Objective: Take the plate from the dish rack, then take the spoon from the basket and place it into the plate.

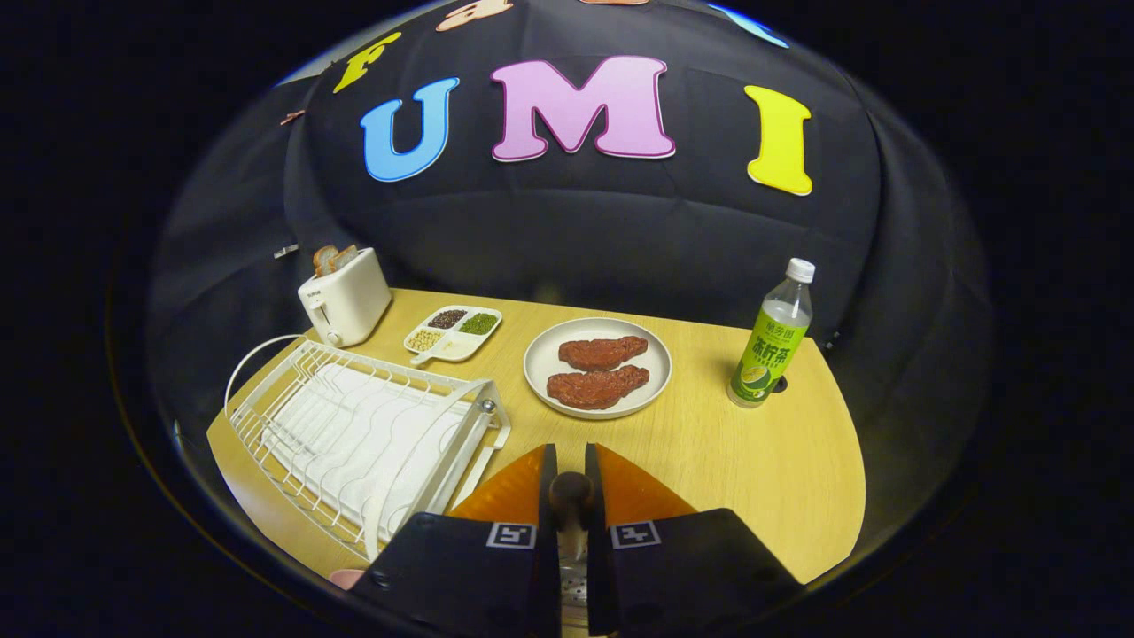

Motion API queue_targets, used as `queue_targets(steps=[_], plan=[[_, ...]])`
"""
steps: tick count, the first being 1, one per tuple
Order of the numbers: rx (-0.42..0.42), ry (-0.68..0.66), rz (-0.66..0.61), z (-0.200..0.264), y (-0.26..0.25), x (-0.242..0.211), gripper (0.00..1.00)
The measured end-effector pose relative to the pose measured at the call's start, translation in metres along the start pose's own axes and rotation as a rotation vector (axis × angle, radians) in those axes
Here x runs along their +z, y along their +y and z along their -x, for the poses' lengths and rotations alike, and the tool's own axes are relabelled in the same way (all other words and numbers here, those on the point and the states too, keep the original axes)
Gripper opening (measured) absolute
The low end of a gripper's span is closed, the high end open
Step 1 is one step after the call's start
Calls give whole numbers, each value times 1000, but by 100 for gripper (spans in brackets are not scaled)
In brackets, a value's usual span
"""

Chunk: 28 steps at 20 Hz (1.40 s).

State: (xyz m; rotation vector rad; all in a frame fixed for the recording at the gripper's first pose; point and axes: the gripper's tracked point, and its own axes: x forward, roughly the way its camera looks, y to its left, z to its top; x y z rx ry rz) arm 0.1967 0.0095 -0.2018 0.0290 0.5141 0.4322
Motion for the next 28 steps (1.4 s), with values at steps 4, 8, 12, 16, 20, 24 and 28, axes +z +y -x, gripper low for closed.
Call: queue_targets(steps=[4,8,12,16,20,24,28], plan=[[-28,-58,-15,45,6,37,15],[-62,-108,-56,96,21,66,15],[-111,-114,-119,145,38,61,16],[-139,-78,-183,174,65,22,15],[-147,-6,-227,182,97,-36,15],[-143,77,-259,176,123,-85,16],[-158,141,-277,167,135,-123,16]])
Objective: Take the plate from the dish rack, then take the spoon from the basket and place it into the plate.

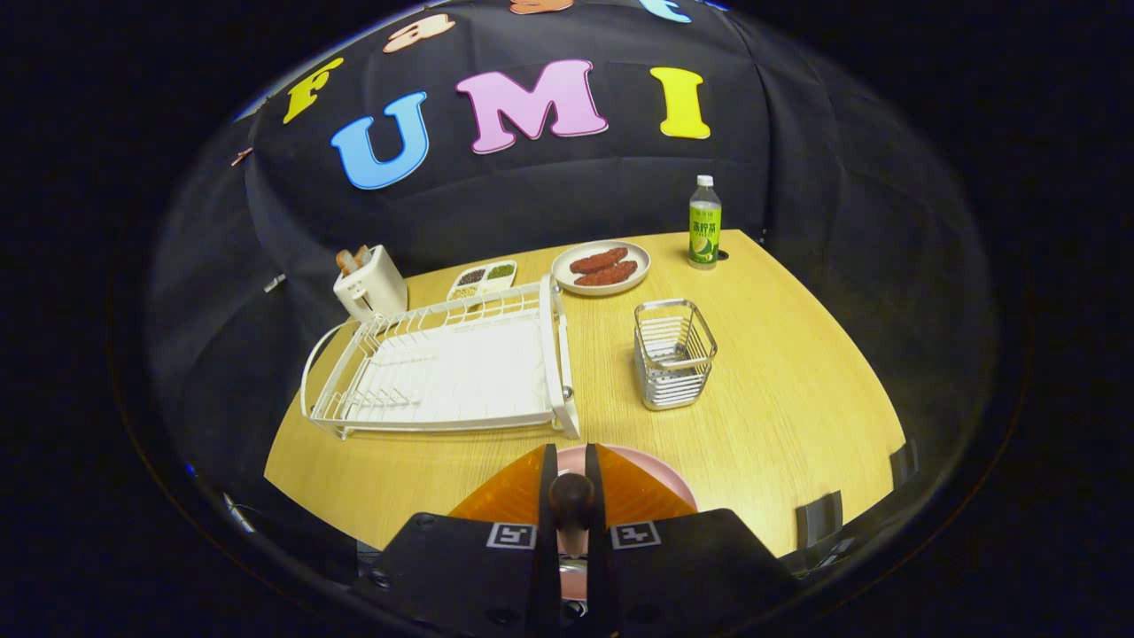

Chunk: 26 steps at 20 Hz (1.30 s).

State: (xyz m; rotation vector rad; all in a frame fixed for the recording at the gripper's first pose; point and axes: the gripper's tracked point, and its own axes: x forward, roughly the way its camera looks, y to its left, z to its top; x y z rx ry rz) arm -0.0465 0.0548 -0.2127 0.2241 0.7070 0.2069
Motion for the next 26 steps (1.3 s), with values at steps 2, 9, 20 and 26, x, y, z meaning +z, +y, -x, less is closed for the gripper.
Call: queue_targets(steps=[2,9,20,26], plan=[[-13,28,-2,-6,-3,-16,15],[-47,66,-33,-32,-13,-31,16],[-81,29,-56,-41,-13,-5,29],[-115,-139,-46,-4,-19,43,100]])
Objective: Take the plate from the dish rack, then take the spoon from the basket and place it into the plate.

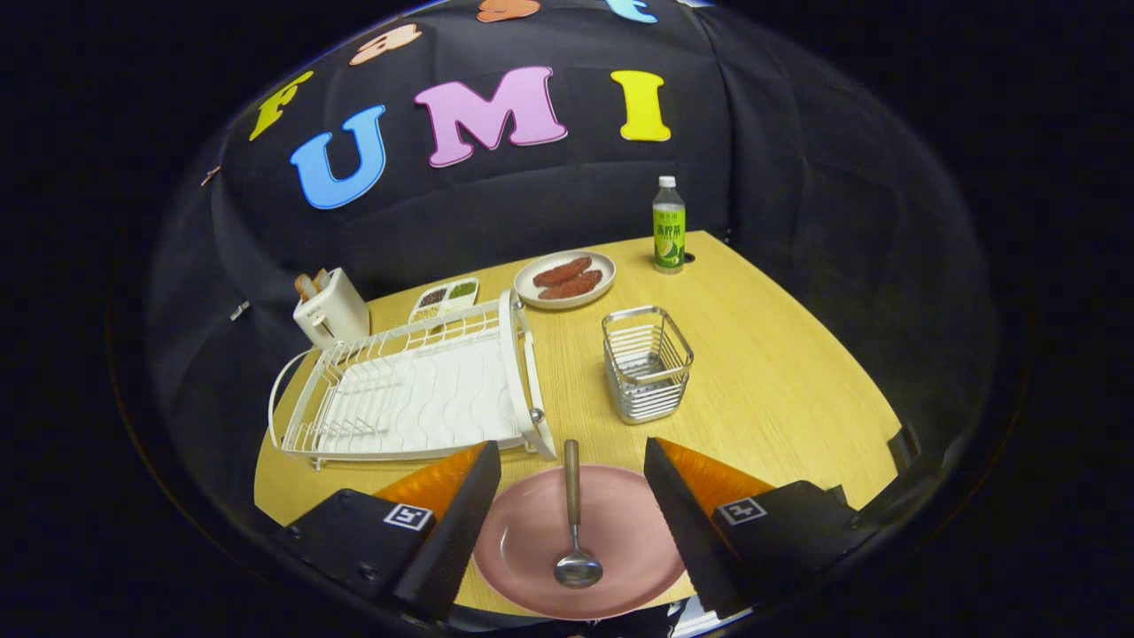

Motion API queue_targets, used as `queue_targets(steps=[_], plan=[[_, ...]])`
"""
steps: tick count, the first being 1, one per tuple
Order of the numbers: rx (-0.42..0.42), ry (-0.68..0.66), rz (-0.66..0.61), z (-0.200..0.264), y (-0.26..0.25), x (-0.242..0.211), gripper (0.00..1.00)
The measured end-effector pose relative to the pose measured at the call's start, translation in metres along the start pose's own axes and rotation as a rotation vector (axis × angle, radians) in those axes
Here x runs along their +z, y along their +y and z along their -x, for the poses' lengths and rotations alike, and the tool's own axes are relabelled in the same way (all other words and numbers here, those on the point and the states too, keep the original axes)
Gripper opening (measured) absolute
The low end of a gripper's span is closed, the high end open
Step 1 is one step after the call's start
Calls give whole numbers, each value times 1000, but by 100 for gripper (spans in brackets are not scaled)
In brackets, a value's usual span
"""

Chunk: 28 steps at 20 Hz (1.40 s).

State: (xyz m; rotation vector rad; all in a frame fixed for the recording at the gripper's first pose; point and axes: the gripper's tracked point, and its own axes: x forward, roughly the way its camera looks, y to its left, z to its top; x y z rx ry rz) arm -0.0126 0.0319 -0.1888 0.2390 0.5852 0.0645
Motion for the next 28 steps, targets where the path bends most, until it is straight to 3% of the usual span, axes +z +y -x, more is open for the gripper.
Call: queue_targets(steps=[8,13,18,28], plan=[[-22,-379,95,80,10,134,98],[-69,-553,158,138,4,175,97],[-98,-606,144,170,-2,173,97],[-92,-569,139,159,4,178,97]])
